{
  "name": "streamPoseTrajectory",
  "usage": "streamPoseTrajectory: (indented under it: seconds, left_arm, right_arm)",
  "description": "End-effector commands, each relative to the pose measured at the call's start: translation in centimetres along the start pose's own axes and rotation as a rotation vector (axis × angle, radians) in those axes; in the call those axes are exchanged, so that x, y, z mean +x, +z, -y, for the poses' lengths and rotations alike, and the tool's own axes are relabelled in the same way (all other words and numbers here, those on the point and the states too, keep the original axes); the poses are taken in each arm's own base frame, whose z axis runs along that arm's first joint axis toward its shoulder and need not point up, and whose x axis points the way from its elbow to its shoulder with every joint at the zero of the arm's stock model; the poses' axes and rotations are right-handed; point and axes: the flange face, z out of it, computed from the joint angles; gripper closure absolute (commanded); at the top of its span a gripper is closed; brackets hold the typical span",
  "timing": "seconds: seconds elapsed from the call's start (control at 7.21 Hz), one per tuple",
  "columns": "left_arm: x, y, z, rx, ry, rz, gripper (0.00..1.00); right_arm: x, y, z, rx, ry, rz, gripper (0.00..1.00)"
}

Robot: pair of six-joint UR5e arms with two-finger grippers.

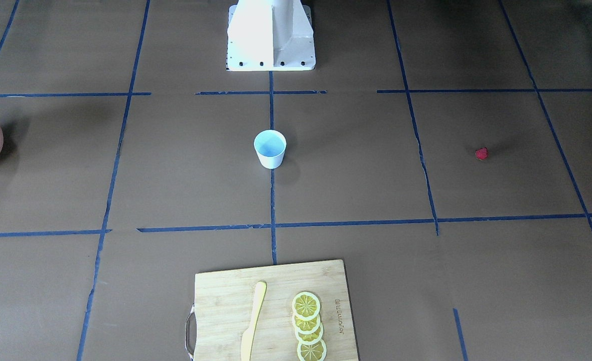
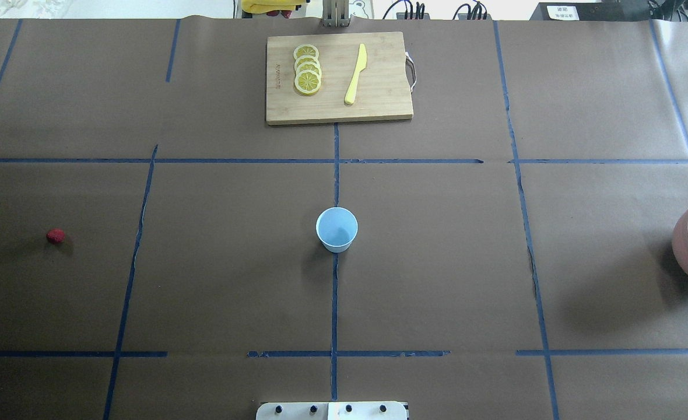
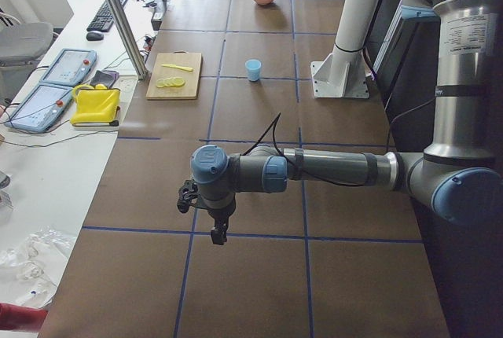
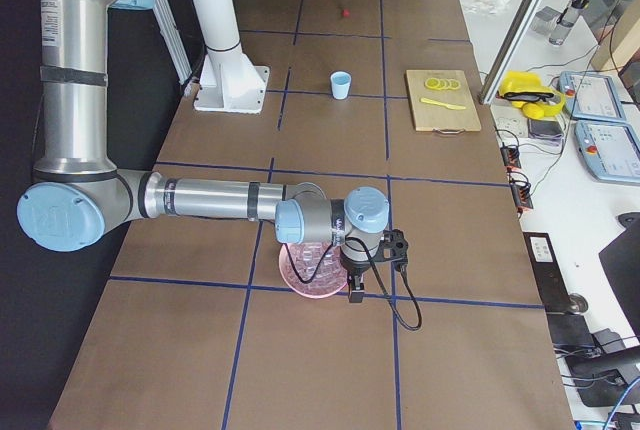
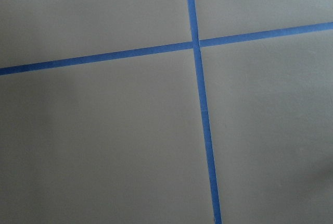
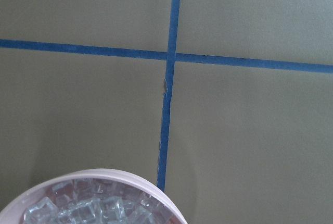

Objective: Put ice and strawberries in cup
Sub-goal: 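Grasp an ice cube from the pink bowl with the right gripper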

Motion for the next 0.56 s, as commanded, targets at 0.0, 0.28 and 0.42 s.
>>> streamPoseTrajectory:
  seconds: [0.0,0.28,0.42]
  left_arm:
    - [0.01,0.09,-0.18,-0.004,0.004,-0.001,0.0]
    - [0.08,-0.19,-0.29,0.006,0.0,0.011,0.0]
    - [0.17,-0.21,-0.26,0.008,0.004,0.004,0.0]
  right_arm:
    - [-0.29,-0.17,0.07,0.017,0.017,0.015,0.0]
    - [-0.8,-0.45,0.33,0.022,0.012,0.039,0.0]
    - [-0.91,-0.46,0.32,0.021,0.011,0.05,0.0]
